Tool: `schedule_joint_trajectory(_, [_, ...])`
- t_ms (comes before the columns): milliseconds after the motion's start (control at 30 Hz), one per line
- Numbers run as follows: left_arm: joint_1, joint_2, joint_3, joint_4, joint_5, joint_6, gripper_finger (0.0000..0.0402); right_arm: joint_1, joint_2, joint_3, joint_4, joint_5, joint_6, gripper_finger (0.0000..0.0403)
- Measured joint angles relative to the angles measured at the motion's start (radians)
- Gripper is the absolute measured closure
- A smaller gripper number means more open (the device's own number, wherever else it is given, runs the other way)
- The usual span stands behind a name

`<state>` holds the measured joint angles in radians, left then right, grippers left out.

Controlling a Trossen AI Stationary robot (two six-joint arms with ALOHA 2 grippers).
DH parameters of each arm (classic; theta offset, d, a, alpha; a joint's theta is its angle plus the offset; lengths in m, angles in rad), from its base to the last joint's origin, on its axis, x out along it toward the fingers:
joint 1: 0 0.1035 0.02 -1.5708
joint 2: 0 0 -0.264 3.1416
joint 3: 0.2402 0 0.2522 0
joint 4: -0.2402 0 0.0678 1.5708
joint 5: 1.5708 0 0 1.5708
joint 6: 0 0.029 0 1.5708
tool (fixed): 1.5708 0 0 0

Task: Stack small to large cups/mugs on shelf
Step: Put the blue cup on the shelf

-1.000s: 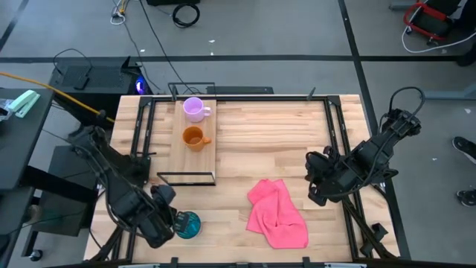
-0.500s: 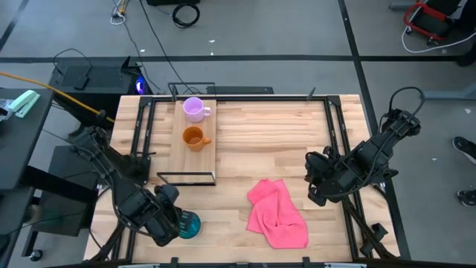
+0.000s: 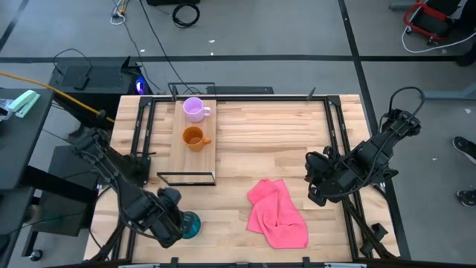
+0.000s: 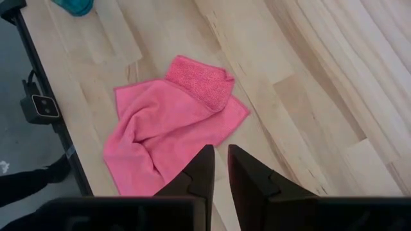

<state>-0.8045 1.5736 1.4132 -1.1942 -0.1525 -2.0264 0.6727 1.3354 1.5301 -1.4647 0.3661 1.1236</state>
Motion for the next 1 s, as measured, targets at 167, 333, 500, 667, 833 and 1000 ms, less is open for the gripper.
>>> schedule_joint_trajectory(167, [0.005, 0.03, 0.0, 0.009, 0.03, 0.004, 0.0311, 0.0, 0.0, 0.0, 0.0, 0.0, -0.001, 0.035])
schedule_joint_trajectory(333, [0.005, 0.031, 0.0, 0.011, 0.034, 0.004, 0.0319, 0.0, 0.0, 0.0, 0.0, 0.0, -0.003, 0.035])
schedule_joint_trajectory(500, [0.005, 0.031, 0.0, 0.012, 0.034, 0.004, 0.0323, 0.0, 0.0, 0.0, 0.0, 0.0, -0.001, 0.035])
schedule_joint_trajectory(667, [0.005, 0.031, 0.0, 0.012, 0.034, -0.001, 0.0329, 0.0, 0.0, 0.0, 0.0, 0.0, -0.001, 0.035])
schedule_joint_trajectory(833, [0.011, 0.031, 0.0, 0.011, 0.035, -0.001, 0.036, 0.0, 0.0, 0.0, 0.0, 0.0, -0.001, 0.035])
schedule_joint_trajectory(1000, [0.017, 0.031, 0.0, 0.012, 0.035, 0.0, 0.0389, 0.0, 0.0, 0.0, 0.0, 0.008, -0.001, 0.0351])
